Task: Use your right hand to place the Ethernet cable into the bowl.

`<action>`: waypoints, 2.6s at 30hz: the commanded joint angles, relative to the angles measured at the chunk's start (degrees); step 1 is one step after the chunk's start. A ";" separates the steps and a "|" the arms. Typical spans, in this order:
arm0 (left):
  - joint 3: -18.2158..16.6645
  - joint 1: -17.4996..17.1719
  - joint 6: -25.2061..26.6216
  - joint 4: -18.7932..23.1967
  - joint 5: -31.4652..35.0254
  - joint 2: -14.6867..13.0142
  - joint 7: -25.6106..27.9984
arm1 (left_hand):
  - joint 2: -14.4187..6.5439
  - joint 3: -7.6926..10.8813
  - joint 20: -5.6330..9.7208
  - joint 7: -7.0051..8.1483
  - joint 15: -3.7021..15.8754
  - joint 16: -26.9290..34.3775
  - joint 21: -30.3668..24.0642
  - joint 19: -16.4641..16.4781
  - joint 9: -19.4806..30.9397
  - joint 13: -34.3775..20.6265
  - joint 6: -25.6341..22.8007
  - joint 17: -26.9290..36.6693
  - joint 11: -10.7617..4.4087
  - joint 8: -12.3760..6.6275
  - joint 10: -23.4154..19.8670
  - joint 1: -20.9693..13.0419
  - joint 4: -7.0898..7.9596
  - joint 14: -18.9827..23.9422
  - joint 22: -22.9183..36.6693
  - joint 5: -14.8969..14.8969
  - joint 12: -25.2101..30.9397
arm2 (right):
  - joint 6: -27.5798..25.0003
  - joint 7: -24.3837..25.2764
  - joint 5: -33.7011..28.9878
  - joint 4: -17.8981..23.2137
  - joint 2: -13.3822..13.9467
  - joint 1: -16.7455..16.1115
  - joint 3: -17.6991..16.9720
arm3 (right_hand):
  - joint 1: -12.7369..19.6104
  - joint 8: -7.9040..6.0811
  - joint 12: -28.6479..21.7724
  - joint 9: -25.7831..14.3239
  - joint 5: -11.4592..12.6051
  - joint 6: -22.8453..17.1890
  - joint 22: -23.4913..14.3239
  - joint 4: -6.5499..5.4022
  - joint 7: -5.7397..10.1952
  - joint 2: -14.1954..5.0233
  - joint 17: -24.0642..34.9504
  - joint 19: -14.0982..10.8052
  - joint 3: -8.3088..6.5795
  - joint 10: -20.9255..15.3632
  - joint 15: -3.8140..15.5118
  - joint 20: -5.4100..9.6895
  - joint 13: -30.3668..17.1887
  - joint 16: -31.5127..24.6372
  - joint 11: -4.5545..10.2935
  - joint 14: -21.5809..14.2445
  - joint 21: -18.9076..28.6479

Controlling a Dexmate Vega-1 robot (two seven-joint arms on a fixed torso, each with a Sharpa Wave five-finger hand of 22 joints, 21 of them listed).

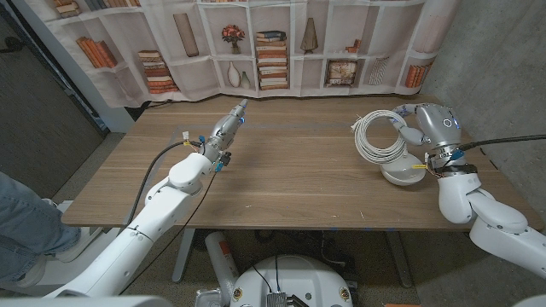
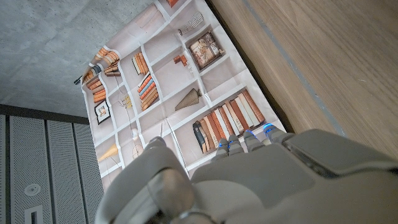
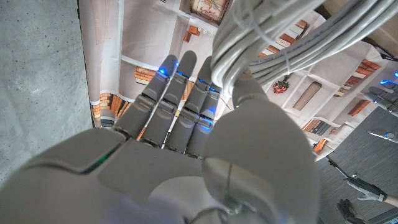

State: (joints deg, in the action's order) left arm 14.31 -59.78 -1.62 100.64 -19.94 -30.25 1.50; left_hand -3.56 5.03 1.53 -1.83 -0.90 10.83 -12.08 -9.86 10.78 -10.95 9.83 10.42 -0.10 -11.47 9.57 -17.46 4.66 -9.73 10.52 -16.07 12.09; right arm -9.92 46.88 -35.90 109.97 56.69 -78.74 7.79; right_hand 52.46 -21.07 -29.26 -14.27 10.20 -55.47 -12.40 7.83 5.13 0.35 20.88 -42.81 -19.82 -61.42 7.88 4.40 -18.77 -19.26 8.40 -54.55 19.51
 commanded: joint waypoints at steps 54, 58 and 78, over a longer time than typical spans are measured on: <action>3.73 5.15 3.11 -2.76 2.35 2.23 -0.77 | -0.20 -0.74 0.07 -0.55 -0.08 -0.03 0.27 -15.88 0.17 -0.02 1.72 0.18 0.07 -0.05 4.58 -0.69 -0.09 -9.99 0.35 0.27 -0.13 | -3.43 5.38 5.37 -8.82 1.07 -3.28 -1.75 | 7.82 -0.34 0.60 -0.16 0.50 -3.99 -0.30 -0.08 4.26 -7.85 0.90 0.06 1.14 -1.01 5.67 6.73 -0.34 0.71 1.03 -0.62 0.85; 3.92 5.31 2.98 -2.94 2.45 2.39 -0.90 | -0.22 -0.78 0.18 -0.56 -0.08 -0.04 0.32 -16.04 0.17 -0.02 1.72 0.19 0.00 -0.05 4.68 -0.70 -0.08 -10.04 0.35 0.28 -0.16 | -4.20 5.33 5.50 -8.97 1.12 -3.10 -1.30 | 7.83 -0.37 0.65 -0.17 0.51 -4.03 -0.30 -0.09 4.25 -7.86 0.92 0.06 1.19 -0.96 5.68 6.76 -0.38 0.75 1.00 -0.65 0.89; 3.47 4.81 2.41 -3.20 2.10 2.15 -1.37 | -0.30 -0.94 0.22 -0.62 -0.11 -0.05 0.36 -16.35 0.17 -0.02 1.64 0.19 -0.01 -0.07 4.75 -0.72 -0.05 -10.14 0.37 0.32 -0.17 | -6.26 4.44 6.28 -9.92 1.26 -0.70 2.78 | 7.77 -0.40 0.73 -0.18 0.50 -3.96 -0.33 -0.25 4.32 -7.94 1.03 0.13 1.46 -1.20 5.65 6.69 -0.51 1.08 1.11 -0.66 1.05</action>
State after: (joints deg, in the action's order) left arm 18.18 -54.57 1.33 97.53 -17.62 -27.86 0.34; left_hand -3.86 4.33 1.53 -2.25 -0.90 10.83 -11.85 -9.86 10.78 -10.95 9.82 10.54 -0.10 -11.47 9.57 -17.76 4.43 -9.73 10.80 -16.07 12.09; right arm -14.99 51.65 -30.36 100.48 57.90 -80.29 8.88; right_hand 52.73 -21.24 -28.37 -14.24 10.26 -56.00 -12.67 7.68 5.66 0.18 21.67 -42.82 -18.55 -61.94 8.09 4.40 -19.03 -18.34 8.92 -54.77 19.95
